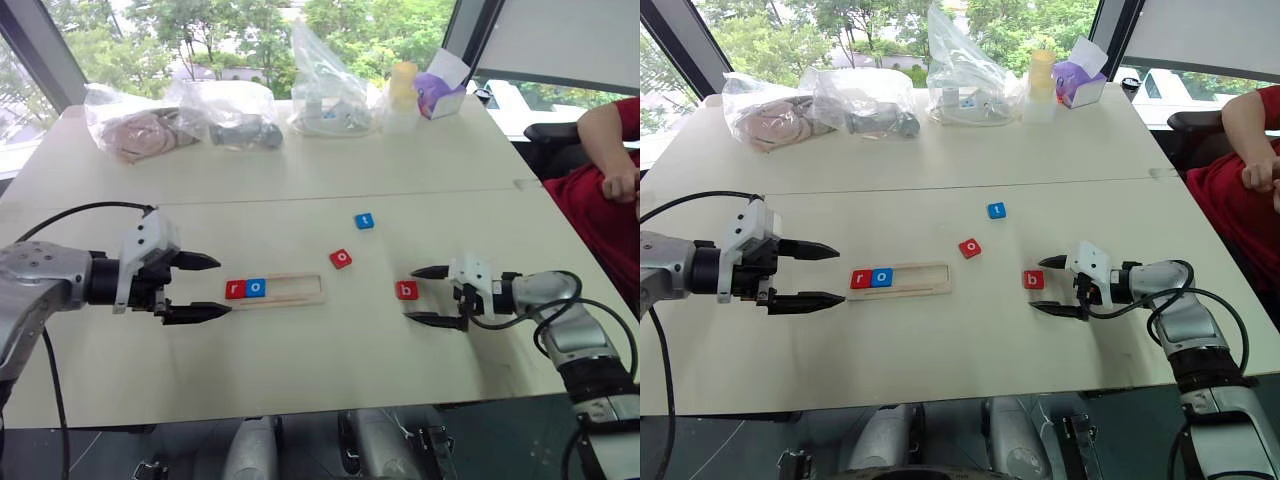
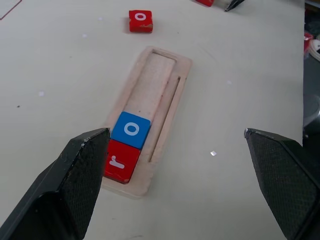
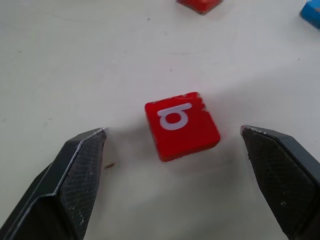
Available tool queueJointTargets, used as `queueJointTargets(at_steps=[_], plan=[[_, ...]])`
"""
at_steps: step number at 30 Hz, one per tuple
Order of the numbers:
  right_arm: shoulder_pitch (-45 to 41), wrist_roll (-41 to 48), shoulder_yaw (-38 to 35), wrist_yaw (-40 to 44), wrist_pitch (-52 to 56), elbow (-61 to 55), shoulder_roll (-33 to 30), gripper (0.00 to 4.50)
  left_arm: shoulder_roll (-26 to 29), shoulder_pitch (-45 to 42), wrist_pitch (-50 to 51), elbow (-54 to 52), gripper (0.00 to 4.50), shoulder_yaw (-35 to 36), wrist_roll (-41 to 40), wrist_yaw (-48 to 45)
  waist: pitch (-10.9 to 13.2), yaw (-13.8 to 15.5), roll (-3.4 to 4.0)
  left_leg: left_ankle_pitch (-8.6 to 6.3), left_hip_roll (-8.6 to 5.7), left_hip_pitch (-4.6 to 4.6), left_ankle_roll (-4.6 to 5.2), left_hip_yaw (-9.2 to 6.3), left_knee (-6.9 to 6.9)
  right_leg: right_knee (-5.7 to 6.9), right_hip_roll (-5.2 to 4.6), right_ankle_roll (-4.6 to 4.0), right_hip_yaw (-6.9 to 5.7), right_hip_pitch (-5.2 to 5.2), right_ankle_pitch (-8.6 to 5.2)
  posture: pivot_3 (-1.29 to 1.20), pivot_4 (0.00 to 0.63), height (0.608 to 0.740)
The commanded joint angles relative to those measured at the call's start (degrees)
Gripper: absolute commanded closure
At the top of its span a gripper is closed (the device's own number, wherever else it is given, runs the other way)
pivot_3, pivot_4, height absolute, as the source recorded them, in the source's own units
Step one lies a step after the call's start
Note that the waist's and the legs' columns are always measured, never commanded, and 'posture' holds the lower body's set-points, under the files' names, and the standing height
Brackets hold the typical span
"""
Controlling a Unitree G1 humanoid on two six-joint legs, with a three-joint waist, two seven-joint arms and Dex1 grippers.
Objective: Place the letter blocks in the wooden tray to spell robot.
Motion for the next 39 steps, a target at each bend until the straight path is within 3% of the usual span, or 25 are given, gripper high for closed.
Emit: queueJointTargets(at_steps=[1,5,9,12,17,27,39], plan=[[-1.1,-0.6,0.3,0.6,-2.0,1.9,0.2,1.28,1.5,0.8,-0.4,-0.6,0.0,2.3,-0.1,-0.3,0.0,0.0,0.0,0.0,0.0,0.0,0.0,0.01,0.0,0.02,0.0,0.0,0.0,0.0,0.0,0.0,0.15,0.74],[-2.0,0.7,-0.2,0.3,0.5,1.6,1.3,3.34,2.3,1.8,-0.9,-0.1,0.0,2.7,0.2,-0.6,0.0,0.0,0.0,0.0,0.0,0.05,0.0,0.02,0.05,0.14,-0.02,-0.01,0.02,0.0,0.0,0.0,0.15,0.74],[-4.3,2.0,0.5,-1.2,8.0,-3.2,3.0,3.39,3.5,2.9,-1.6,0.9,0.0,3.3,1.1,-0.8,0.0,-0.2,0.0,0.01,0.0,0.14,-0.01,0.08,0.06,0.26,-0.02,-0.02,0.07,0.0,-0.01,0.0,0.15,0.74],[-9.8,4.0,1.5,-3.9,16.7,-8.6,7.4,3.39,4.3,4.5,-2.9,3.4,0.0,4.9,2.4,-0.6,0.0,-0.7,0.05,0.01,0.04,0.22,-0.01,0.2,0.04,0.36,0.02,-0.03,0.19,-0.05,0.02,0.0,0.15,0.74],[-19.2,-1.1,8.9,-9.4,22.9,-10.0,16.4,3.39,3.6,9.6,-2.1,4.6,0.0,10.3,2.2,0.8,0.0,-1.0,0.04,0.01,0.15,0.22,-0.01,0.12,-0.01,0.43,0.17,-0.04,0.17,-0.1,0.04,0.0,0.15,0.74],[-26.4,-7.6,19.5,-9.4,17.9,-0.7,27.1,3.39,-0.3,17.5,0.4,-2.7,0.0,15.0,0.3,5.2,0.0,0.5,0.03,0.01,0.12,-0.11,-0.02,0.19,0.03,0.32,-0.19,-0.05,0.08,-0.31,0.03,0.0,0.15,0.74],[-26.6,-11.2,22.1,-8.7,13.6,3.8,29.6,3.39,-3.2,19.3,3.0,-7.7,0.0,15.9,-1.8,9.5,0.0,-0.2,0.02,0.02,0.13,-0.03,-0.04,0.15,0.03,0.36,-0.09,-0.01,0.09,-0.26,0.06,0.0,0.15,0.74]])
